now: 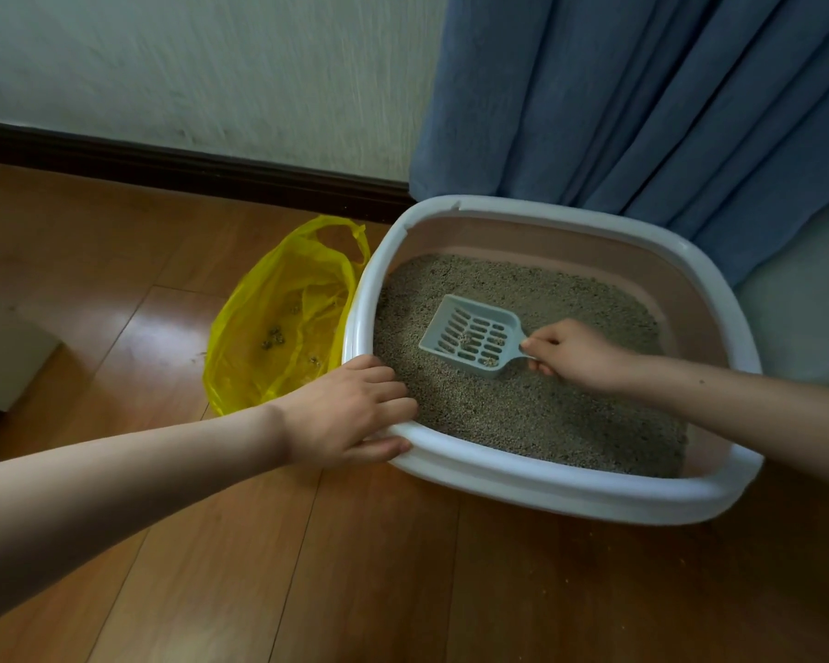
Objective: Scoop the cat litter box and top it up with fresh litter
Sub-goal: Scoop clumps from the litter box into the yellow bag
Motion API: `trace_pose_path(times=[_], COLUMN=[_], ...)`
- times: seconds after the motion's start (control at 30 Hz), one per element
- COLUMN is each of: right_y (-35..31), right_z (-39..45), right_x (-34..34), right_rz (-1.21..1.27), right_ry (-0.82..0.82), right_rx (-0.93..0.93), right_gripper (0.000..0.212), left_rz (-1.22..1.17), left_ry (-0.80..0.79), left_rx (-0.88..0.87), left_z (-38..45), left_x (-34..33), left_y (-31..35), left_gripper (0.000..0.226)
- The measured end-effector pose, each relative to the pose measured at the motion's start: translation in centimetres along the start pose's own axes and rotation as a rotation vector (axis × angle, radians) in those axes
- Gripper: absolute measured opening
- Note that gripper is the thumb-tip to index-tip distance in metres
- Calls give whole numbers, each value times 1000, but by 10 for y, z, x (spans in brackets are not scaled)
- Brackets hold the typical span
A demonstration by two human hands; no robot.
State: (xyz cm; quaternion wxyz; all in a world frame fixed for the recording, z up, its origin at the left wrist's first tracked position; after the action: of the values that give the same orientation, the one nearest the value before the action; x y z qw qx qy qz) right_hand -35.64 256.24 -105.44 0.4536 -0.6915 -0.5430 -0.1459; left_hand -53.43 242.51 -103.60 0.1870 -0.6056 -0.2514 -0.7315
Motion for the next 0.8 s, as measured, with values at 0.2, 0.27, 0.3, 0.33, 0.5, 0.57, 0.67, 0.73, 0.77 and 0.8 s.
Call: trace_pose_path(times=[0.2, 0.27, 0.3, 0.33, 0.5, 0.57, 0.67, 0.73, 0.77, 0.8], right_y=[-37, -58, -70, -83, -147, -170, -195, -206, -211, -215], right_z=[3, 4, 4, 5, 10, 13, 18, 22, 24, 25], right_x=[18, 22, 22, 23, 9, -1, -18, -26, -30, -33], right_rz=[-24, -38, -50, -59, -181, -276, -428, -513, -559, -620], right_ry=[53, 71, 79, 86, 111, 126, 148, 166, 182, 207], right_rx=[82, 127, 152, 179, 291, 316, 350, 371, 376, 384], right_gripper=[36, 36, 36, 36, 36, 34, 29, 29, 27, 23], left_rz=[-8, -15, -16, -16, -37, -43, -50, -50, -50, -52], left_ry=[21, 31, 32, 32, 42, 37, 40, 42, 43, 44], left_rx=[-2, -1, 3, 6, 18, 20, 18, 11, 8, 6], left_z=[-1, -1, 0, 0, -1, -1, -2, -2, -3, -3], left_x=[1, 2, 3, 3, 2, 3, 3, 3, 2, 2], left_y=[0, 1, 1, 0, 0, -1, -2, -2, -1, -2], left_gripper=[27, 27, 28, 29, 30, 30, 30, 30, 30, 30])
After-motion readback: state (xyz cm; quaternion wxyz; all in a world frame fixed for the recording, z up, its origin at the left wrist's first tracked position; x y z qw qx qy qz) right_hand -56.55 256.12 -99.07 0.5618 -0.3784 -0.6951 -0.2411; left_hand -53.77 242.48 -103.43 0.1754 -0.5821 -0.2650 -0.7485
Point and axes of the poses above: each hand's wrist, its own z-axis towards the middle knuckle, its own x-axis out of the back of the hand, y = z × x, the point moved 8 cm from there along z, towards the middle knuckle, and after that the axes turned 8 degrees about -x, right-handed, at the moved point
